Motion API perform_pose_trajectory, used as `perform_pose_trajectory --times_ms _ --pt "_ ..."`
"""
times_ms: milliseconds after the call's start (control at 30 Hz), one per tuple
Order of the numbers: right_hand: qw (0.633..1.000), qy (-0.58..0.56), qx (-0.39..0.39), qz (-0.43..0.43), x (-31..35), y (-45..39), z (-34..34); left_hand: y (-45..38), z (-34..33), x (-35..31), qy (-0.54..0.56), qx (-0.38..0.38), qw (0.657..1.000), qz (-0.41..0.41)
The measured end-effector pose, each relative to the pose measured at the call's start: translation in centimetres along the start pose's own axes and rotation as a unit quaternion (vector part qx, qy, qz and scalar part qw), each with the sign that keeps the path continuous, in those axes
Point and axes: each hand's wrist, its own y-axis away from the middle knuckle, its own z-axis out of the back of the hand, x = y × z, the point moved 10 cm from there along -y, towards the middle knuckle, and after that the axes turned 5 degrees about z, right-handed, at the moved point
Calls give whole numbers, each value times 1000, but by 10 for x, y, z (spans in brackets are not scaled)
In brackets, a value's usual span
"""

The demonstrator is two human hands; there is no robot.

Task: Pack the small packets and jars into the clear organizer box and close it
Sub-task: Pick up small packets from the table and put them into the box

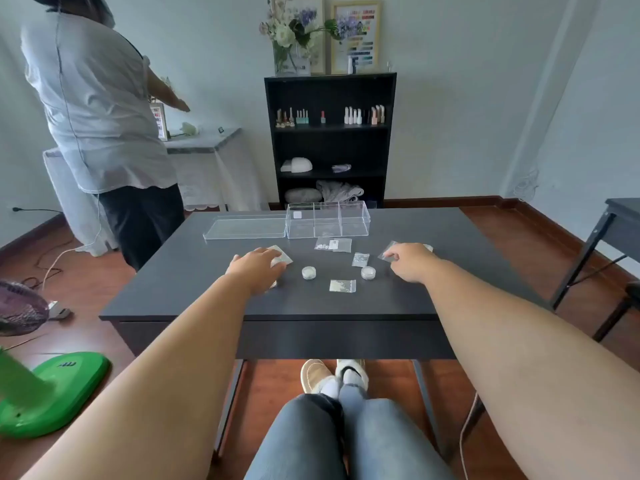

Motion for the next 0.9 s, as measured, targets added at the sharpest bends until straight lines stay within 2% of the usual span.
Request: perform_pose_trajectory --times_ms 133,267,433,500,600,700,767,900 --pt "1000 -8 -19 -12 -3 -2 -5 0 -4 24 50 10 998 42" --pt "996 -37 -72 -29 -4 -11 2 -12 -1 25 108 -1 993 43" --pt "985 -49 -136 -97 -15 -22 6 -39 6 36 141 -40 987 69" --pt "978 -66 -146 -130 -17 -25 6 -52 4 40 134 -22 988 79" --pt "970 -117 -115 -181 -20 -31 1 -69 -4 40 94 48 992 70" --pt "968 -135 -56 -206 -20 -38 -1 -81 -10 43 88 86 990 73" --pt "968 -131 -19 -213 -21 -40 -2 -86 -13 45 108 98 985 88" --pt "978 -115 22 -171 -17 -51 -5 -93 -15 47 145 87 981 97"
